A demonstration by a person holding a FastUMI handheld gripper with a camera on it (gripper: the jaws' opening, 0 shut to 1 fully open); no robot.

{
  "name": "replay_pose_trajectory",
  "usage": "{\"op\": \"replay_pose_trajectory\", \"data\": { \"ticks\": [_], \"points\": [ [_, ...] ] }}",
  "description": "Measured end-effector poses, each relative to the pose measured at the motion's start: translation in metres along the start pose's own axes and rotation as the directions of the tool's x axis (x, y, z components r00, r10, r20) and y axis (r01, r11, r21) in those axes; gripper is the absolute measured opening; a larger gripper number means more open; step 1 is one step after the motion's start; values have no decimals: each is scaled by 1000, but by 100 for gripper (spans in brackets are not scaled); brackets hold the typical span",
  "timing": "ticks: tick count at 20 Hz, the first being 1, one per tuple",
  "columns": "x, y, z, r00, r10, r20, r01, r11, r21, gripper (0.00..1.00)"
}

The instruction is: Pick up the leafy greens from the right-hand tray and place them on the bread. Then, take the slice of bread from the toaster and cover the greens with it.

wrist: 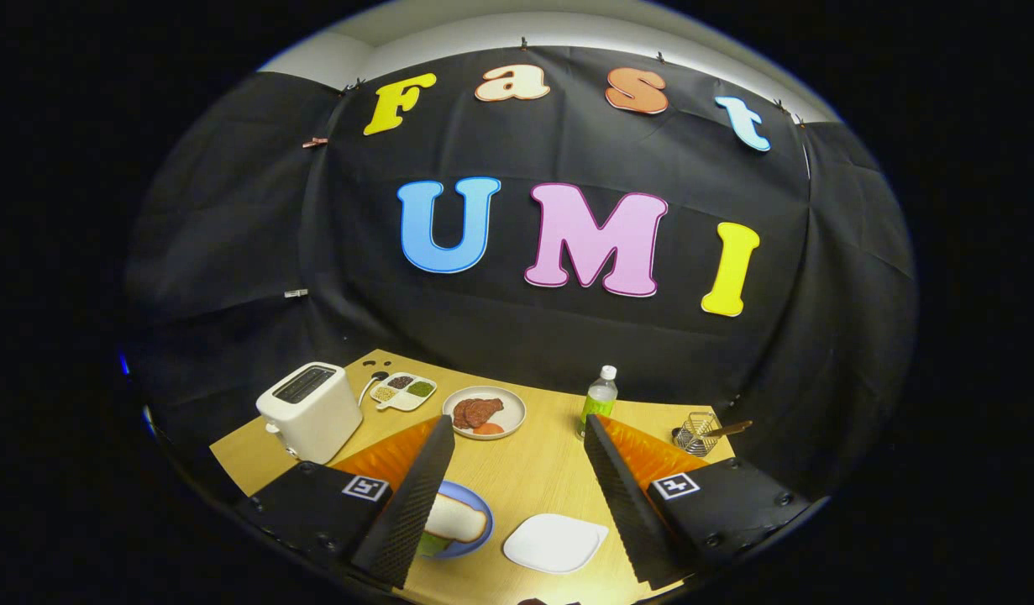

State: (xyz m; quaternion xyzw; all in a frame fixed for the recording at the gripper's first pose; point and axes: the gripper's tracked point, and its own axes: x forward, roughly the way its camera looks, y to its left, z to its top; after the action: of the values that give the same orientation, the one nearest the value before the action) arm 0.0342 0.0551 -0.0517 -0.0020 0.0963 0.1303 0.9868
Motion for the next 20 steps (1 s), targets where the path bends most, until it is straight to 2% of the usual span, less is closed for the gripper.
{"op": "replay_pose_trajectory", "data": {
  "ticks": [10, 20],
  "points": [
    [4, -10, -2, 999, 24, -22, -23, 999, 46, 99],
    [8, -16, -2, 1000, 17, -26, -16, 999, 42, 99]
  ]
}}
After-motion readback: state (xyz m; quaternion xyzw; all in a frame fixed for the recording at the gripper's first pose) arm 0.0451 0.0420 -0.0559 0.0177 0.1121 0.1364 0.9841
